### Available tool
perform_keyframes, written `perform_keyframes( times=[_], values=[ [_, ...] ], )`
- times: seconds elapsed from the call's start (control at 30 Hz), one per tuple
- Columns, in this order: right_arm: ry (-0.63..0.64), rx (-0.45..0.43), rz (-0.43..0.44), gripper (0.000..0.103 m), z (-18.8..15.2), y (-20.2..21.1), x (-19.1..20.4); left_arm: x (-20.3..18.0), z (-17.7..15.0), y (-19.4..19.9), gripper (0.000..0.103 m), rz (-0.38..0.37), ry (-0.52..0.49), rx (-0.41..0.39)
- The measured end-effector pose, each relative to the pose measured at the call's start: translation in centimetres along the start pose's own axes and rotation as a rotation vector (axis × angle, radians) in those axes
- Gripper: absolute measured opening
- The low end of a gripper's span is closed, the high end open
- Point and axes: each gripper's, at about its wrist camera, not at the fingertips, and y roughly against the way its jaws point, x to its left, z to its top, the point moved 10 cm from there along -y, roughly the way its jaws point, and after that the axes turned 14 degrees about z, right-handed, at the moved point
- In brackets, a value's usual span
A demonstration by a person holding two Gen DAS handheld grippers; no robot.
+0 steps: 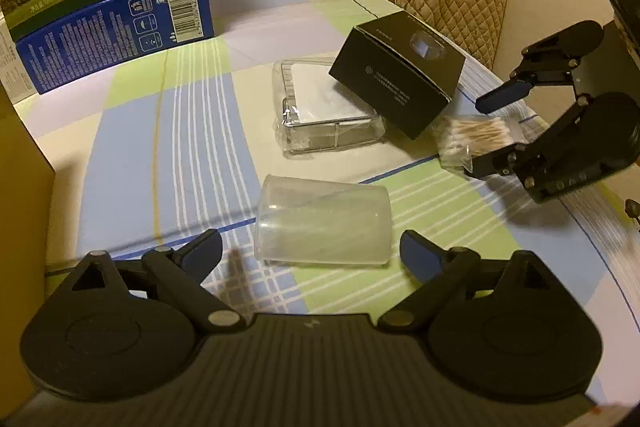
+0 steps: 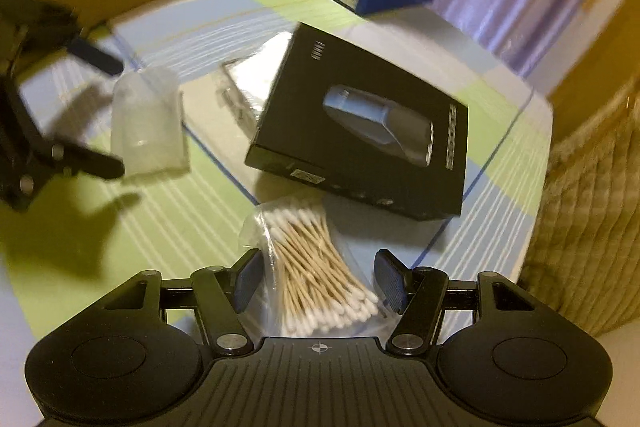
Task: Organize objects
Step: 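Grasp the clear plastic container with the left tool while the right tool grasps the cotton swab bag, then lift the clear container and cotton swab bag and carry toward the box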
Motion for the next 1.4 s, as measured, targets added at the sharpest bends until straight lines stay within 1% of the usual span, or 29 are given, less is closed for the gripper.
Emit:
perform_keyframes(
  times=[0.07, 0.1, 0.13, 0.17, 0.2, 0.23, 0.27, 0.3, 0.33, 0.47, 0.6, 0.7, 0.77, 0.87, 1.03, 1.2, 1.4],
  values=[
    [-0.057, -0.002, 0.014, 0.049, -0.1, 0.0, -0.2, -0.1, 0.1, -0.3, 0.089, -0.009, -0.002, 0.003],
    [-0.078, -0.007, 0.025, 0.039, -0.2, 0.1, 0.0, -0.2, 0.1, -0.4, 0.088, -0.015, -0.004, 0.005],
    [-0.101, -0.010, 0.030, 0.032, -0.3, 0.2, 0.1, -0.3, 0.2, -0.5, 0.088, -0.019, -0.006, 0.007],
    [-0.125, -0.012, 0.026, 0.029, -0.4, 0.3, 0.3, -0.4, 0.3, -0.6, 0.087, -0.022, -0.010, 0.004],
    [-0.144, -0.013, 0.023, 0.026, -0.4, 0.4, 0.5, -0.5, 0.5, -0.6, 0.084, -0.023, -0.017, 0.000],
    [-0.154, -0.014, 0.023, 0.025, -0.5, 0.5, 0.8, -0.6, 0.5, -0.7, 0.077, -0.022, -0.022, 0.000],
    [-0.169, -0.015, 0.021, 0.025, -0.6, 0.6, 1.1, -0.6, 0.6, -0.7, 0.073, -0.019, -0.025, 0.002],
    [-0.191, -0.015, 0.021, 0.025, -0.8, 0.7, 1.3, -0.6, 0.6, -0.8, 0.072, -0.018, -0.027, 0.005],
    [-0.222, -0.017, 0.025, 0.024, -0.9, 0.9, 1.5, -0.6, 0.6, -0.8, 0.069, -0.018, -0.027, 0.010],
    [-0.342, -0.017, 0.048, 0.024, -1.2, 1.7, 2.5, -0.7, 0.0, -0.4, 0.068, -0.018, -0.018, 0.042],
    [-0.447, -0.022, 0.112, 0.023, -1.3, 2.5, 3.6, -0.9, -1.2, 0.8, 0.068, -0.016, -0.007, 0.073],
    [-0.479, -0.001, 0.155, 0.022, -1.3, 2.8, 5.1, -1.0, -2.2, 2.1, 0.068, -0.024, 0.015, 0.091],
    [-0.477, 0.014, 0.169, 0.022, -1.2, 3.0, 6.2, -1.0, -3.1, 3.2, 0.068, -0.027, 0.023, 0.099],
    [-0.506, 0.011, 0.186, 0.022, -1.1, 3.8, 7.2, -0.8, -4.4, 4.9, 0.068, -0.031, 0.035, 0.110],
    [-0.523, 0.009, 0.165, 0.022, -0.7, 6.0, 9.2, -0.1, -6.0, 7.8, 0.068, -0.045, 0.077, 0.119],
    [-0.592, -0.036, 0.145, 0.022, -0.8, 8.1, 12.0, 0.2, -7.3, 11.0, 0.068, -0.047, 0.096, 0.102],
    [-0.675, -0.108, 0.094, 0.022, -2.0, 10.5, 15.7, 1.2, -8.7, 14.9, 0.068, -0.040, 0.118, 0.078]
  ],
)
